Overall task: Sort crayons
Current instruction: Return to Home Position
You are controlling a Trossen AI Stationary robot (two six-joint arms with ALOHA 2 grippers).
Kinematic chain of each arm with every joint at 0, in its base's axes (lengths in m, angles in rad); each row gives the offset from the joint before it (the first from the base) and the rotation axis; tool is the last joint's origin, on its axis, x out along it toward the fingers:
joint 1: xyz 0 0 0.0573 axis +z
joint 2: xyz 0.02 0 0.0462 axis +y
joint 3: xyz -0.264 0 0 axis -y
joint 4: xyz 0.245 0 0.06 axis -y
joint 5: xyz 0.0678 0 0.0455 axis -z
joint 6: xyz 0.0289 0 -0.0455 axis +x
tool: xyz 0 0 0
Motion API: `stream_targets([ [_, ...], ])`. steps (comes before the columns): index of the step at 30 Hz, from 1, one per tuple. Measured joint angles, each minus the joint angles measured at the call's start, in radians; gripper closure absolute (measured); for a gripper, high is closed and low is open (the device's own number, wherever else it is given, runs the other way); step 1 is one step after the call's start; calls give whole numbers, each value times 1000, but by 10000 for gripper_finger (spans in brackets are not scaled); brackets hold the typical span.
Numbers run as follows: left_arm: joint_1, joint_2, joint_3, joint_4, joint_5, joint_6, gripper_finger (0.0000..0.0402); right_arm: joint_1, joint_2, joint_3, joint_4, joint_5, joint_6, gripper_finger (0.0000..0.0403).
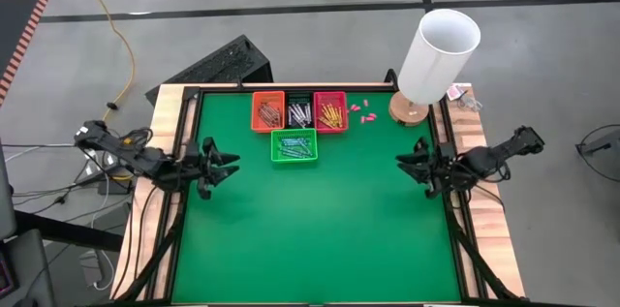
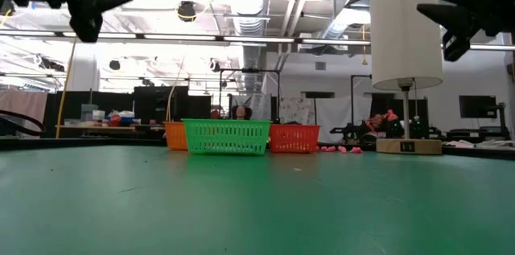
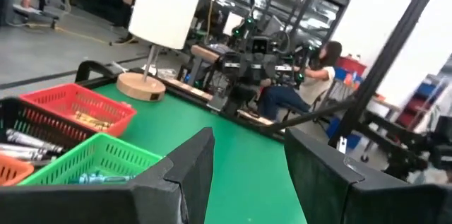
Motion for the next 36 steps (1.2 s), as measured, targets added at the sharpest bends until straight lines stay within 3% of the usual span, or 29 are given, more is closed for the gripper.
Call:
stream_targets([
  [7,0,0,79,-163,24,-27,239,0,0,0,-51,47,23,280],
  [12,0,0,16,-161,25,-32,239,0,0,0,-58,57,8,280],
  [16,0,0,-76,-46,30,-17,239,0,0,0,-78,57,8,280],
  [19,0,0,-143,35,71,-8,239,0,0,0,-94,57,12,280],
  [27,0,0,-144,24,267,40,239,0,1,0,-191,56,55,280],
  [36,0,1,-144,-182,96,-62,239,-1,3,0,-199,53,41,280],
])
